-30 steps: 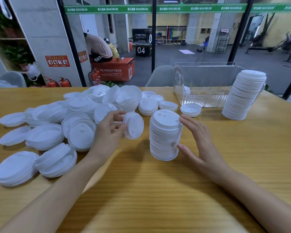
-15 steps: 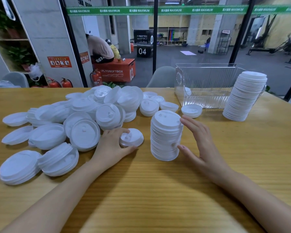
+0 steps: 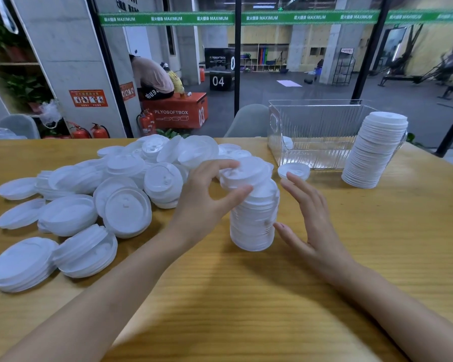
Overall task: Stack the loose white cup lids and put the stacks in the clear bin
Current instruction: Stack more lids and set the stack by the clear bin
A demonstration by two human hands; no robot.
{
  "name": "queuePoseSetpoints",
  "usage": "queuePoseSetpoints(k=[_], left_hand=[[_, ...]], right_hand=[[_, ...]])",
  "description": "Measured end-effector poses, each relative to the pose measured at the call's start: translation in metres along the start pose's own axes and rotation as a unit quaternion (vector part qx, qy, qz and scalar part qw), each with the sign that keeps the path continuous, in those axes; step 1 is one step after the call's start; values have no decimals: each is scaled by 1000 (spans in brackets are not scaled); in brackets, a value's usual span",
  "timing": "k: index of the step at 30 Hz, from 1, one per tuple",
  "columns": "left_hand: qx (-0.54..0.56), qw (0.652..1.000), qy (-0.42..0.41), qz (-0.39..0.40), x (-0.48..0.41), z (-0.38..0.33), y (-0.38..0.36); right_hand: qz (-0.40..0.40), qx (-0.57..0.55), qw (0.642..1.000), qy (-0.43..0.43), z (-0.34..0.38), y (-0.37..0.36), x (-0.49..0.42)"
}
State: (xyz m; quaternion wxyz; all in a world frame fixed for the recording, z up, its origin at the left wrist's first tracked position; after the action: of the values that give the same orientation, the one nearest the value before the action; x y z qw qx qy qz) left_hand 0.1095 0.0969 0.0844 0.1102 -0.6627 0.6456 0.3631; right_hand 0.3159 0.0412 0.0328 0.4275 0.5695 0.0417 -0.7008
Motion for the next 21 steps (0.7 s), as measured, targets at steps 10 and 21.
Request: queuePoseSetpoints(k=[10,21], left_hand=[[-26,999,-25,37,1,1,-16],[-25,999,-33,24,5,6,-9]], right_hand=[[14,-2,1000,-1,-1,0,1],[19,0,1000,12,-1,-1,1]])
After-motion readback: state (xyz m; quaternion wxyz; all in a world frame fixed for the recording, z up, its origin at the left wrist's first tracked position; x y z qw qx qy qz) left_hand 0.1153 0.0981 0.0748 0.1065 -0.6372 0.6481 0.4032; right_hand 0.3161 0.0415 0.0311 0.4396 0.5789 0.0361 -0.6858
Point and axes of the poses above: each hand's wrist, its own x-axis away from the middle knuckle, its own y-axis out of the back of the hand, z = x × y, the point moved 3 cm from there along -x, towards the middle knuckle, and after that the axes turned 13 degrees about -z, right-handed, at the moved point
